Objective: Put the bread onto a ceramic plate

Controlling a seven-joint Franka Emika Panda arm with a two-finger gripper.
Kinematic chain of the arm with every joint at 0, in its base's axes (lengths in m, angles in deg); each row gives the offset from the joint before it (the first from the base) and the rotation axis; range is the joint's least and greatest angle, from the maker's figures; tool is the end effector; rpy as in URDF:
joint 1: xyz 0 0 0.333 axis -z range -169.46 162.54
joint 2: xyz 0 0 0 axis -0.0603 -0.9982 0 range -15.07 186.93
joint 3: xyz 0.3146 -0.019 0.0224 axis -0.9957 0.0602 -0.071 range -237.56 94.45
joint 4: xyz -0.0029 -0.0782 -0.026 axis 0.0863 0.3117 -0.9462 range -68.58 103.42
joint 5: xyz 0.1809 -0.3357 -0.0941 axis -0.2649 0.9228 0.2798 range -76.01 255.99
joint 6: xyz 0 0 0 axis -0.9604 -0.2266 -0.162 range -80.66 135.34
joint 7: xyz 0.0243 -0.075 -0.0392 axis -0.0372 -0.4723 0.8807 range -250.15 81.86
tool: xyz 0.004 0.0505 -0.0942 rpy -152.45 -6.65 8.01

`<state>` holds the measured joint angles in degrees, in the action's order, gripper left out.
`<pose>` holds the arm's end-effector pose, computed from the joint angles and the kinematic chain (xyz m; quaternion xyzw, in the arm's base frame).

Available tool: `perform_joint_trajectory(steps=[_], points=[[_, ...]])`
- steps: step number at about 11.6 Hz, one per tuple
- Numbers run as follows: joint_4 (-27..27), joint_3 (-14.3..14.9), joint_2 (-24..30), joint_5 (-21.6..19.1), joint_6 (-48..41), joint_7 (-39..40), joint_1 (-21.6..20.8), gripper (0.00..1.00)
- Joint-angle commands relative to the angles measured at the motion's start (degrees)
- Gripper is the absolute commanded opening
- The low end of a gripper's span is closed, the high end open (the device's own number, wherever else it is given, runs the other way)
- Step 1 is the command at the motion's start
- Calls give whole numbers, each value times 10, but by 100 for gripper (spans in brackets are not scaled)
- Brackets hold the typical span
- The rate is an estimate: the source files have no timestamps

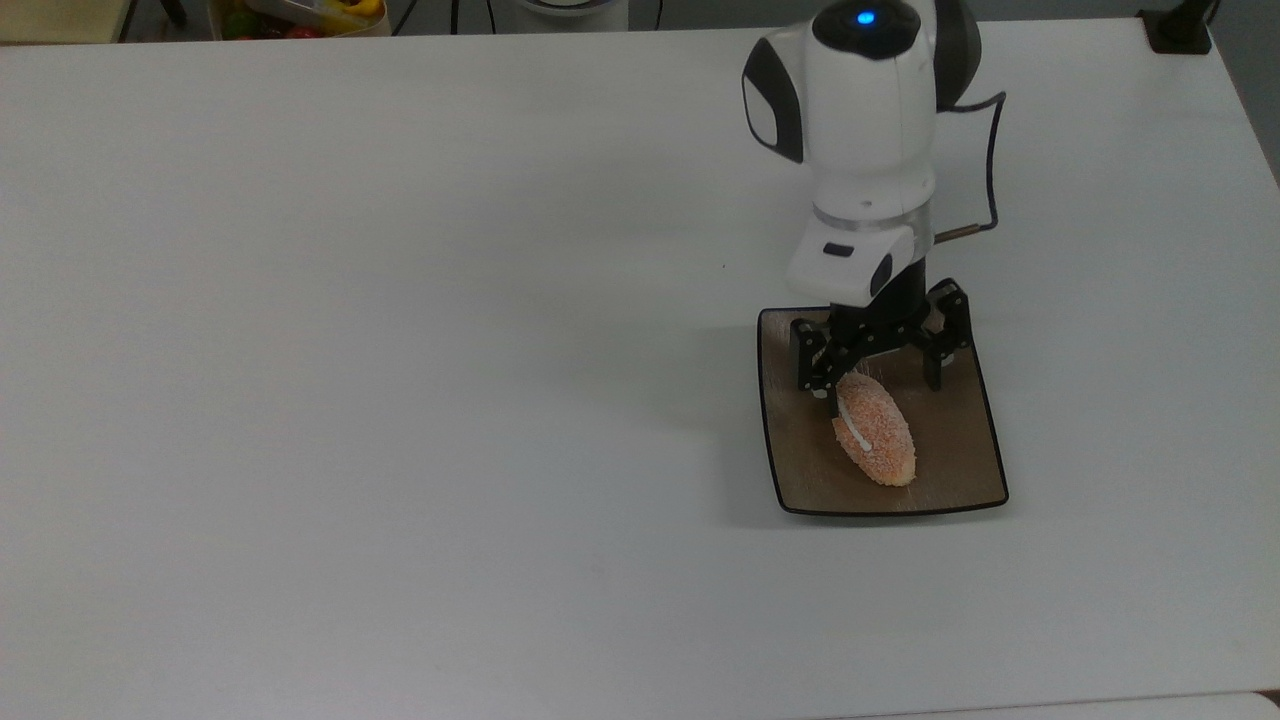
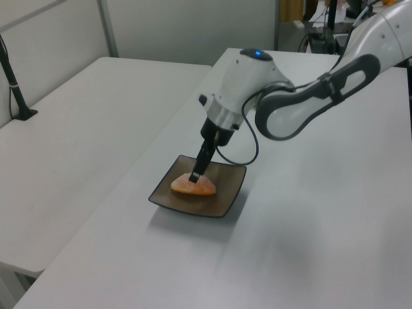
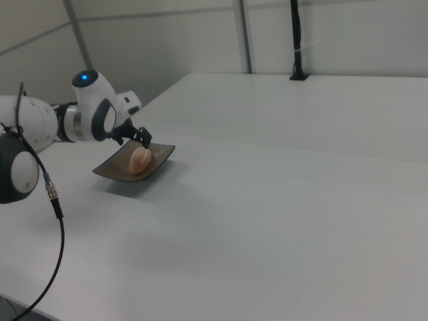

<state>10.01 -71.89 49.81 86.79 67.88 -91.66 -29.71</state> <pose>0.6787 0.3375 0.3762 -0.9580 -0.1406 -0.2315 0.0940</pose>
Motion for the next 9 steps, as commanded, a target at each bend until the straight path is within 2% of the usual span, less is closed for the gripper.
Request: perform_joint_trajectory(steps=[1, 6, 9], points=[[69, -3, 108, 8, -33, -15, 19, 100], [68, 0, 268, 4, -337, -17, 81, 100], [71, 10, 342, 4, -478, -18, 110, 100]])
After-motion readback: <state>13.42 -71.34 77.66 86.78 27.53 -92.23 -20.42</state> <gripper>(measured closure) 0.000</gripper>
